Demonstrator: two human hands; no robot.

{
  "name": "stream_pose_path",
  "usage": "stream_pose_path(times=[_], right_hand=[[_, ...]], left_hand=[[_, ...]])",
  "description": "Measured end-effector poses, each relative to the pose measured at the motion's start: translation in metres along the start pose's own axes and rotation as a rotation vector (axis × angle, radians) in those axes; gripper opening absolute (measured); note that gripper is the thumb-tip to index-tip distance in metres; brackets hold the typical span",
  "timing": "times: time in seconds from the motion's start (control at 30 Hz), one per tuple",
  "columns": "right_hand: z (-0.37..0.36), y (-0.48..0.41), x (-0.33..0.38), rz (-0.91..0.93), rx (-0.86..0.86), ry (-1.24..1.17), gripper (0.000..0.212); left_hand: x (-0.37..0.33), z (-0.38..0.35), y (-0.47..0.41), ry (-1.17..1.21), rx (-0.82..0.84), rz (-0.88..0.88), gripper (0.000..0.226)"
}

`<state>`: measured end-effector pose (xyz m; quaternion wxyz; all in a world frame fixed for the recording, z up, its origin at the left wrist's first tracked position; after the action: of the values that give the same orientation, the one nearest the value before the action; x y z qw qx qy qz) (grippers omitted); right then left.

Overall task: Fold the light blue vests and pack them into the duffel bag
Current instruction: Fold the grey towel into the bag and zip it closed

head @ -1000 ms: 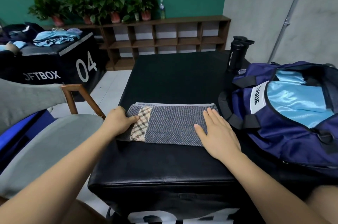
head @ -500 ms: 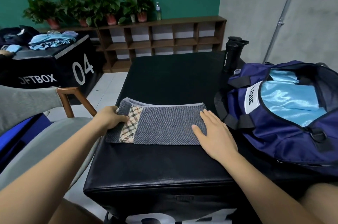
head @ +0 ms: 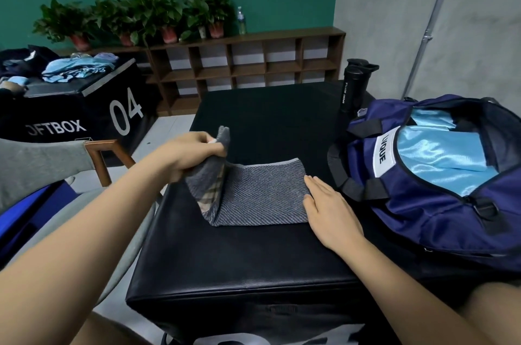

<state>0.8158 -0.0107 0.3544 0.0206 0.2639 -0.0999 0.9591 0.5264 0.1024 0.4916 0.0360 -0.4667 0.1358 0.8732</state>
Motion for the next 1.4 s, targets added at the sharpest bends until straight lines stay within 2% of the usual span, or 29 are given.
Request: stream_pose_path(times=[0.23, 0.4, 0.53, 0.7, 0.77, 0.87, 0.93, 1.0, 1.07, 1.13, 1.2, 1.3, 1.4], right_hand=[[0.005, 0.003, 0.004, -0.023, -0.013, -0.020, 0.055], [0.001, 0.000, -0.001, -0.053, -0.011, -0.030, 0.057], [0.001, -0.001, -0.005, -0.054, 0.001, -0.045, 0.057], [0.002, -0.003, -0.007, -0.102, -0.059, -0.141, 0.052], [0.004, -0.003, -0.007, -0.131, -0.109, -0.236, 0.050], [0.008, 0.001, -0.006, -0.101, -0.219, -0.328, 0.047], [0.010, 0.005, -0.001, 0.029, -0.279, -0.336, 0.046], [0.008, 0.009, 0.004, 0.208, -0.272, -0.237, 0.045], [0.002, 0.013, 0.007, 0.315, -0.228, -0.086, 0.044], [-0.003, 0.014, 0.008, 0.337, -0.222, 0.012, 0.041], [-0.006, 0.015, 0.008, 0.337, -0.248, 0.066, 0.038], [-0.007, 0.016, 0.009, 0.342, -0.274, 0.122, 0.036], [-0.008, 0.019, 0.010, 0.346, -0.264, 0.190, 0.037]], left_hand=[[-0.041, -0.080, -0.018, -0.040, 0.111, -0.039, 0.026], [-0.050, -0.138, -0.025, -0.151, 0.151, -0.035, 0.023], [-0.041, -0.170, -0.028, -0.170, 0.124, -0.037, 0.020], [-0.033, -0.181, -0.030, -0.325, 0.043, -0.159, 0.029], [-0.029, -0.179, -0.028, -0.224, 0.072, -0.143, 0.037], [-0.023, -0.171, -0.017, 0.001, 0.163, -0.089, 0.031], [-0.018, -0.163, -0.007, 0.110, 0.264, -0.100, 0.025], [-0.007, -0.154, 0.001, 0.196, 0.337, -0.149, 0.020], [0.006, -0.141, 0.005, 0.188, 0.275, -0.231, 0.021], [0.019, -0.124, 0.004, 0.080, 0.090, -0.310, 0.026], [0.032, -0.107, 0.001, -0.093, -0.095, -0.317, 0.028], [0.051, -0.092, -0.004, -0.205, -0.208, -0.187, 0.040], [0.058, -0.092, -0.008, -0.058, -0.110, 0.043, 0.053]])
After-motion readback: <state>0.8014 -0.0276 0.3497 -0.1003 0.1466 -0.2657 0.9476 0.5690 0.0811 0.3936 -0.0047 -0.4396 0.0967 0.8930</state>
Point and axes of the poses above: each hand's wrist, its own y-axis away from the middle knuckle, its own z-axis out of the back of the hand, x = y × z, the point moved 2 cm from there along -y, towards the middle knuckle, and after that the axes turned 1 degree about x, right-handed, at the moved point
